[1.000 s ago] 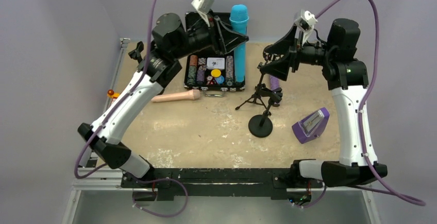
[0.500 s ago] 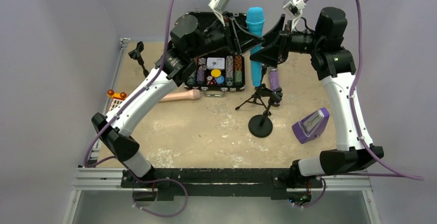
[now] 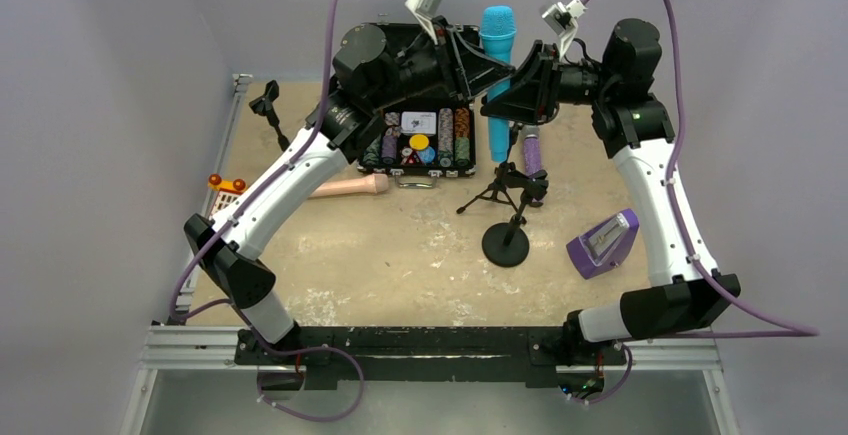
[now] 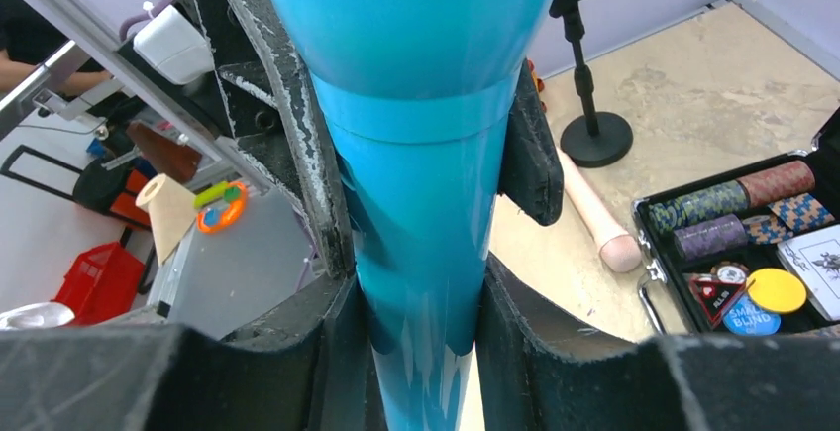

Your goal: Attach the microphones to the stand

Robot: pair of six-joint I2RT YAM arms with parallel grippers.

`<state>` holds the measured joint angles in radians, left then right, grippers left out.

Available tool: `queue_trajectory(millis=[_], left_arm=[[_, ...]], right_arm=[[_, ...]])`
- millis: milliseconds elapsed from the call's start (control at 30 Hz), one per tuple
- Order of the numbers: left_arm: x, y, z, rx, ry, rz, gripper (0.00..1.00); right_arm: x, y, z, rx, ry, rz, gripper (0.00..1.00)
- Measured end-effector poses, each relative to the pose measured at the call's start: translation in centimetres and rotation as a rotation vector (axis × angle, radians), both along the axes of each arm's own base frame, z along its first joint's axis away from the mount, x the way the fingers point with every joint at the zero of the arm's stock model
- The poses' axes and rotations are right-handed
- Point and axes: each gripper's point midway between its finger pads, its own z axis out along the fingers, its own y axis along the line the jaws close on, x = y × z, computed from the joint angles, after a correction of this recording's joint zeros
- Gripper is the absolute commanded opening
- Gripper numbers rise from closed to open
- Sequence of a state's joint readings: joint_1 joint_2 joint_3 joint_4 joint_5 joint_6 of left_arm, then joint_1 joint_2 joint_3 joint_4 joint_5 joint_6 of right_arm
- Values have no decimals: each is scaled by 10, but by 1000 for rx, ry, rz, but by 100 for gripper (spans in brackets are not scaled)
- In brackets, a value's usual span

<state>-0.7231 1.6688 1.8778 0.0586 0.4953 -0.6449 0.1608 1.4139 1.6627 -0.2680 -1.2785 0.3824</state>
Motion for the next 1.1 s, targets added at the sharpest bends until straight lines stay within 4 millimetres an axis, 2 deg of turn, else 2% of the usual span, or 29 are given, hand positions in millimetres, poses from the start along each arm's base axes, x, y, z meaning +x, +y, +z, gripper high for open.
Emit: queue_trajectory(millis=[67, 200, 300, 433, 467, 533, 600, 733, 800, 900, 967, 1100], left_arm=[[0, 0, 1, 0, -1, 0, 71], [-8, 5, 2, 10, 0, -13, 86], [-24, 26, 5, 28, 0, 1, 89], [-47, 75, 7, 31, -24, 72, 91], [-53, 89, 5, 30, -35, 100, 91], [-61, 104, -1, 33, -42, 128, 91], [-69, 116, -19, 56, -38, 155, 92], [-70, 125, -71, 145, 36, 191, 93], [-69, 130, -101, 206, 88, 212, 94], [-71, 139, -132, 265, 141, 239, 94], [-76, 146, -143, 285, 155, 253, 94], [-89, 160, -146, 285, 146, 274, 94]], right_arm=[[2, -2, 0, -1, -9, -9, 0], [20, -21, -2, -11, -51, -76, 0], [47, -45, -4, -33, -111, -182, 0], [88, -76, -11, -91, -240, -360, 0], [93, -79, -11, -98, -260, -382, 0], [106, -84, -13, -111, -318, -431, 0], [120, -89, -14, -120, -356, -487, 0], [151, -102, -15, -132, -407, -603, 0], [165, -108, -21, -138, -409, -650, 0], [177, -112, -33, -146, -395, -680, 0], [181, -113, -47, -149, -382, -686, 0], [174, -114, -48, -130, -429, -694, 0]])
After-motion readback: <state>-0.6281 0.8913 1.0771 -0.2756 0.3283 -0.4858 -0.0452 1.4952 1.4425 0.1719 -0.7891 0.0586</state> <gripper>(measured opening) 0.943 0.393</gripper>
